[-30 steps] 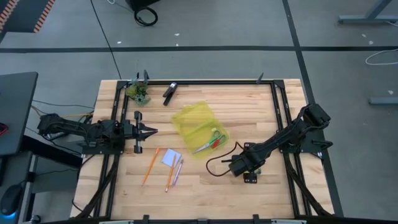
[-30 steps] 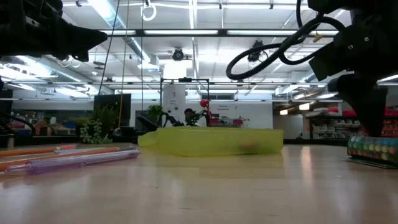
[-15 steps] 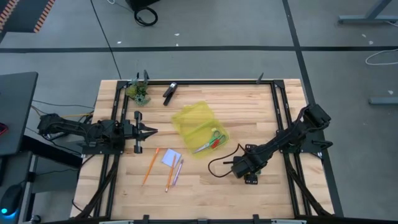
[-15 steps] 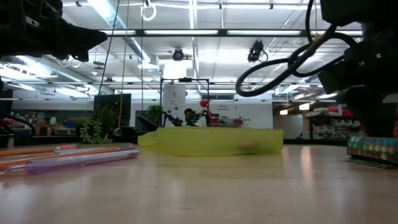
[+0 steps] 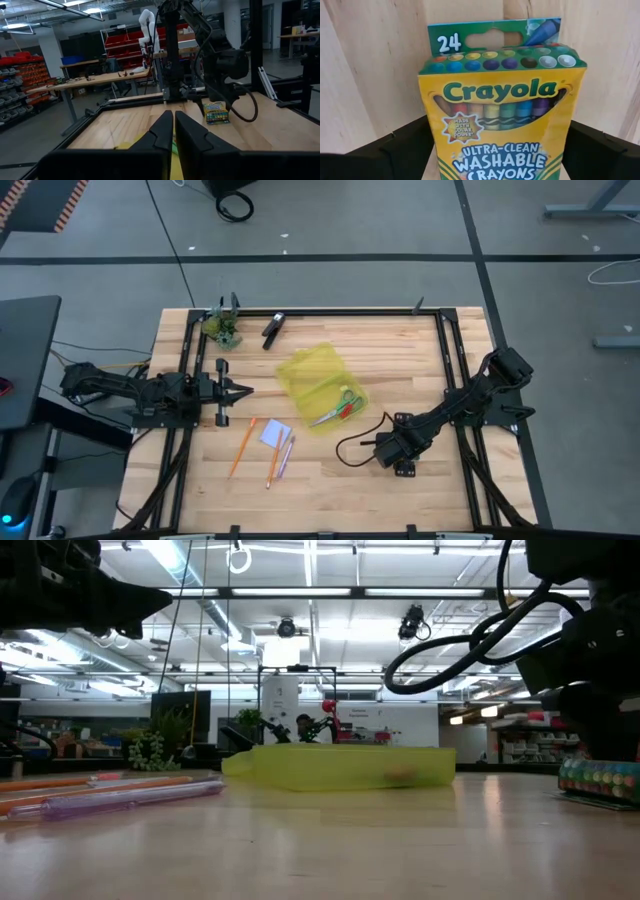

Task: Pack school essentials
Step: Put the crayon box into the yellow supply box

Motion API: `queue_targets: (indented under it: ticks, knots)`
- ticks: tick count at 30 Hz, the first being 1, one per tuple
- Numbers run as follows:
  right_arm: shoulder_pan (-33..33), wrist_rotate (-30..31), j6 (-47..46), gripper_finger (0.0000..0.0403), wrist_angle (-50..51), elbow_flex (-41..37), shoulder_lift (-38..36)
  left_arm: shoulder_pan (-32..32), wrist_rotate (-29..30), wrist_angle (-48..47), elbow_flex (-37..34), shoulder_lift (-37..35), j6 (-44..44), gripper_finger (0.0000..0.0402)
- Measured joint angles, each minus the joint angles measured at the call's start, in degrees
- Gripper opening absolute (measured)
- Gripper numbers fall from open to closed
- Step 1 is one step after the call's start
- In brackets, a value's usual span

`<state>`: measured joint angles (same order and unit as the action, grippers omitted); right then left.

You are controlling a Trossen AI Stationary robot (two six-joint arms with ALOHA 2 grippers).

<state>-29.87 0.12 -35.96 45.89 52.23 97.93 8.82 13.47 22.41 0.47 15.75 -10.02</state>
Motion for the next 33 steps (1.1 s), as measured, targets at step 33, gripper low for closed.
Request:
queue_targets:
  ticks: [33]
  knots:
    - [1.6, 1.3, 4.6, 0.0337, 6.9, 4.9, 0.3, 0.0, 0.0, 0.0, 0.0, 0.0, 0.0, 0.0032]
